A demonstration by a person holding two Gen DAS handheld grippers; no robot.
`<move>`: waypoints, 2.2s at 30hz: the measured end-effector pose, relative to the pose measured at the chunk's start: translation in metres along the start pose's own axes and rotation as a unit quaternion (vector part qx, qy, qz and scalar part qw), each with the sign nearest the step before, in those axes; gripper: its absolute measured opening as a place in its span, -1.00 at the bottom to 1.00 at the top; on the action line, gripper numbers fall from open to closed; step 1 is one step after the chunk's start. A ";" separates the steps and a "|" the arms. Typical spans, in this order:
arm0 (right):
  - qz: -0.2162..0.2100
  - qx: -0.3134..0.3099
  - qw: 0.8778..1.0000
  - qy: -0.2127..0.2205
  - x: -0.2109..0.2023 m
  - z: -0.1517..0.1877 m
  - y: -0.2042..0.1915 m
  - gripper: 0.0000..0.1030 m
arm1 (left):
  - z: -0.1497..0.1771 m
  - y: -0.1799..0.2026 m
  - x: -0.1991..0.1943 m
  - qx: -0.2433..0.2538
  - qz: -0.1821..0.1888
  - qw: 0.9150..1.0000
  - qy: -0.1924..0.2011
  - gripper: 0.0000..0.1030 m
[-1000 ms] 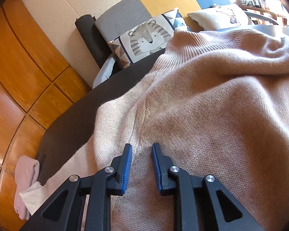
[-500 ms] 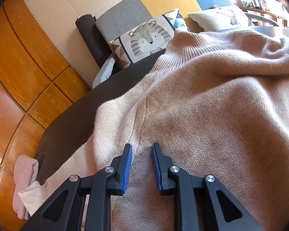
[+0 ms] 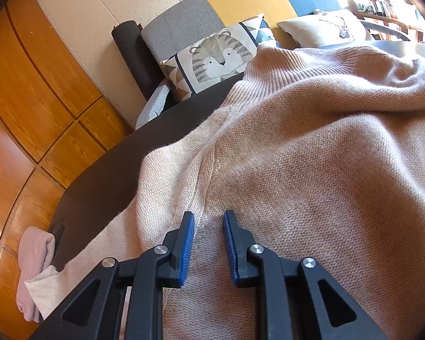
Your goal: Fold clothes
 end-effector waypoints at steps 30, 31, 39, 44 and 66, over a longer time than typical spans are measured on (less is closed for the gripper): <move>-0.175 0.140 0.968 -0.110 0.018 0.103 -0.098 -0.27 | 0.000 -0.003 0.004 -0.002 0.000 1.000 0.004 -0.60; -0.177 0.154 0.965 -0.119 0.023 0.105 -0.093 -0.27 | 0.000 -0.003 0.004 -0.002 -0.001 1.000 0.004 -0.60; -0.188 0.188 0.951 -0.157 0.051 0.108 -0.094 -0.27 | 0.001 -0.003 0.004 -0.002 -0.001 1.000 0.004 -0.60; -0.189 0.191 0.947 -0.176 0.065 0.111 -0.107 -0.27 | 0.001 -0.003 0.002 -0.001 -0.003 1.000 0.005 -0.60; -0.088 0.068 0.990 -0.091 0.045 0.033 -0.031 -0.82 | 0.001 -0.001 0.002 -0.001 -0.004 1.000 0.005 -0.60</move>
Point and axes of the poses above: each gripper's, at about its wrist camera, not at the fingertips, and x roughly the way its jaws point, y to its right, z to its underside, the point moved 7 cm from there along x, roughly the way its jaws point, and after that the axes turned 6 degrees about z, right-handed, at the moved point
